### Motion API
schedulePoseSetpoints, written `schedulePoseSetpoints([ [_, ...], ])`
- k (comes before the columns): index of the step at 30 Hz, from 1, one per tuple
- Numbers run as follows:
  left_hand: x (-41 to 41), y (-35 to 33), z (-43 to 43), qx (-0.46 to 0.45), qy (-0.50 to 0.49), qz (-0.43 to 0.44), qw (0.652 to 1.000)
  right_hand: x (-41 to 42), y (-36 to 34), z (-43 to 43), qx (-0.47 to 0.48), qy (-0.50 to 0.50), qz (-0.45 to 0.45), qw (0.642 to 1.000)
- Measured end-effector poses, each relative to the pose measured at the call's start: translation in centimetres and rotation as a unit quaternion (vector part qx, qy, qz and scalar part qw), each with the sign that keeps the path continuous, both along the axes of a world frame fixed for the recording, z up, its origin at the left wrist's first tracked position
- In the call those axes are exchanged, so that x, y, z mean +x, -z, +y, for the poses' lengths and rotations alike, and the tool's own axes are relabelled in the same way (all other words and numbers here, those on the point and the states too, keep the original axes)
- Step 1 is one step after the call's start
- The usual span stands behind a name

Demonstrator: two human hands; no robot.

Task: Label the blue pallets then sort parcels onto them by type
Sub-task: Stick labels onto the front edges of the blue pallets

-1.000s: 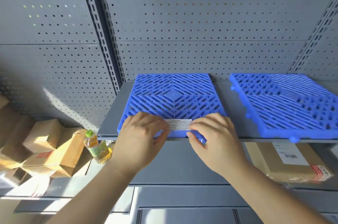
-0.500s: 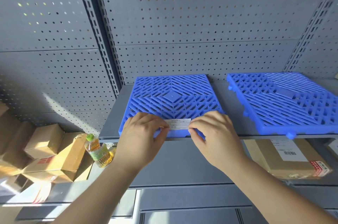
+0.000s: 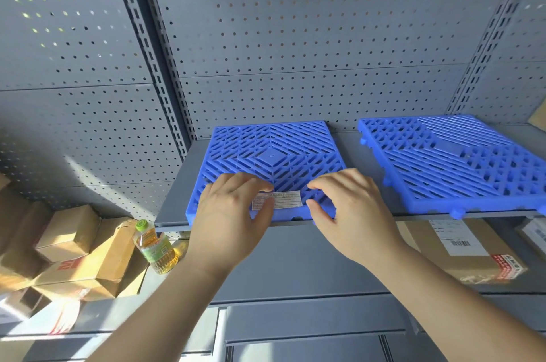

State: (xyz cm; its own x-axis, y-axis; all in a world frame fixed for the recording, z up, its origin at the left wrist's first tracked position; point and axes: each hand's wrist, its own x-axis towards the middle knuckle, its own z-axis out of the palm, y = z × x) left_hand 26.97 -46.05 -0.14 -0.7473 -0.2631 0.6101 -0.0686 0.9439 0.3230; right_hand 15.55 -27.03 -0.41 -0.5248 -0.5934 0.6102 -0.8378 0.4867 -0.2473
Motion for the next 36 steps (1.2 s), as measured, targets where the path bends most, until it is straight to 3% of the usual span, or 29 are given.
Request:
schedulePoseSetpoints([
  [15, -7.9, -2.4, 11.2, -0.008, 0.010, -0.019, 1.000, -5.2, -2.1, 10.1, -0.016, 0.083, 0.011, 0.996],
  [27, -18.8, -3.6, 30.1, -0.036, 0.024, -0.028, 0.999, -15.9, -3.2, 28.8, -0.083, 0.086, 0.012, 0.993],
  [36, -24.4, -2.7, 42.4, -0.034, 0.049, -0.075, 0.995, -21.8, -0.8, 40.8, -0.063, 0.114, -0.040, 0.991],
])
